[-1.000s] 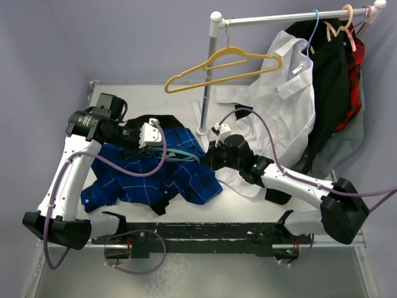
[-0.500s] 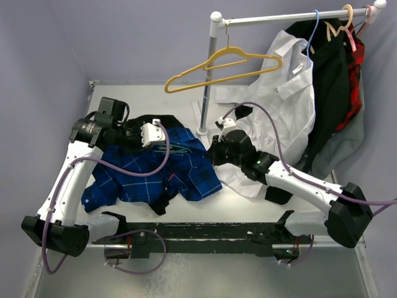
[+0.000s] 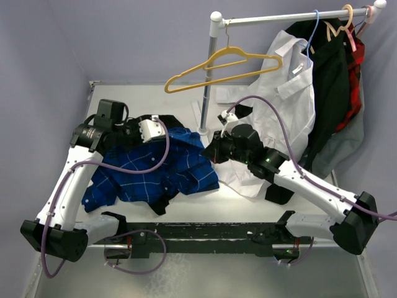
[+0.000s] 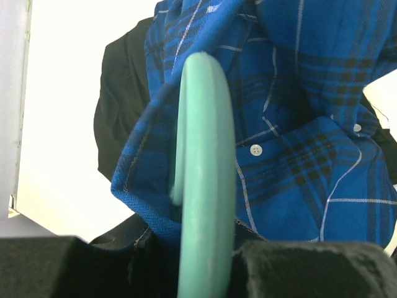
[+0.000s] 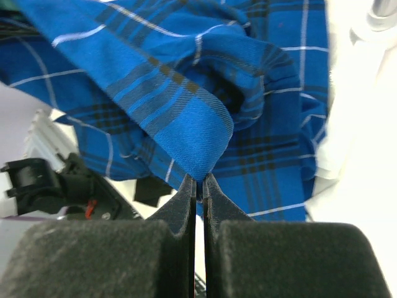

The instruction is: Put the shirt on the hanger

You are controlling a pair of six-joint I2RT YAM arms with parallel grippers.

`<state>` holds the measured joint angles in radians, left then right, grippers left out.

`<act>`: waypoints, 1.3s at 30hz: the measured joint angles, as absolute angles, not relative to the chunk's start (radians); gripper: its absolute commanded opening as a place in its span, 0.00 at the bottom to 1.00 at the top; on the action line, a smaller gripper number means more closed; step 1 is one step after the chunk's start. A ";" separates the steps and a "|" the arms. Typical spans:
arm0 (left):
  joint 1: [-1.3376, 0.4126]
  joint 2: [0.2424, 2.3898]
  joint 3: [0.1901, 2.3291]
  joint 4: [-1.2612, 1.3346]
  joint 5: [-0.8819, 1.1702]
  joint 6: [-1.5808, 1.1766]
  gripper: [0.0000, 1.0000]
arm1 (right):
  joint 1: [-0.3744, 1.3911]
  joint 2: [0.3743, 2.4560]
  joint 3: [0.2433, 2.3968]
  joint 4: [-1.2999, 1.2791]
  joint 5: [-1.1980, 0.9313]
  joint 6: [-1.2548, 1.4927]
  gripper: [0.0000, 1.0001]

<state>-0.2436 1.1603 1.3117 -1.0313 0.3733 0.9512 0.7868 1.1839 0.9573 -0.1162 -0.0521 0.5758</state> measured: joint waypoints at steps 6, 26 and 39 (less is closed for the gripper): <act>-0.242 1.146 1.311 -1.004 0.416 0.893 0.00 | 0.802 1.192 0.935 0.030 -0.189 0.638 0.00; -0.229 1.135 1.323 -1.225 0.818 1.086 0.00 | 0.865 1.160 1.005 0.097 -0.331 0.520 1.00; -0.229 1.249 1.460 -1.499 0.878 1.356 0.00 | 0.863 0.846 0.942 -0.146 -0.231 0.038 0.99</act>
<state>-0.2295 1.2488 1.4605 -1.4990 0.8783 1.3556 0.8635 0.8459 0.9417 -0.1463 -0.2306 0.0380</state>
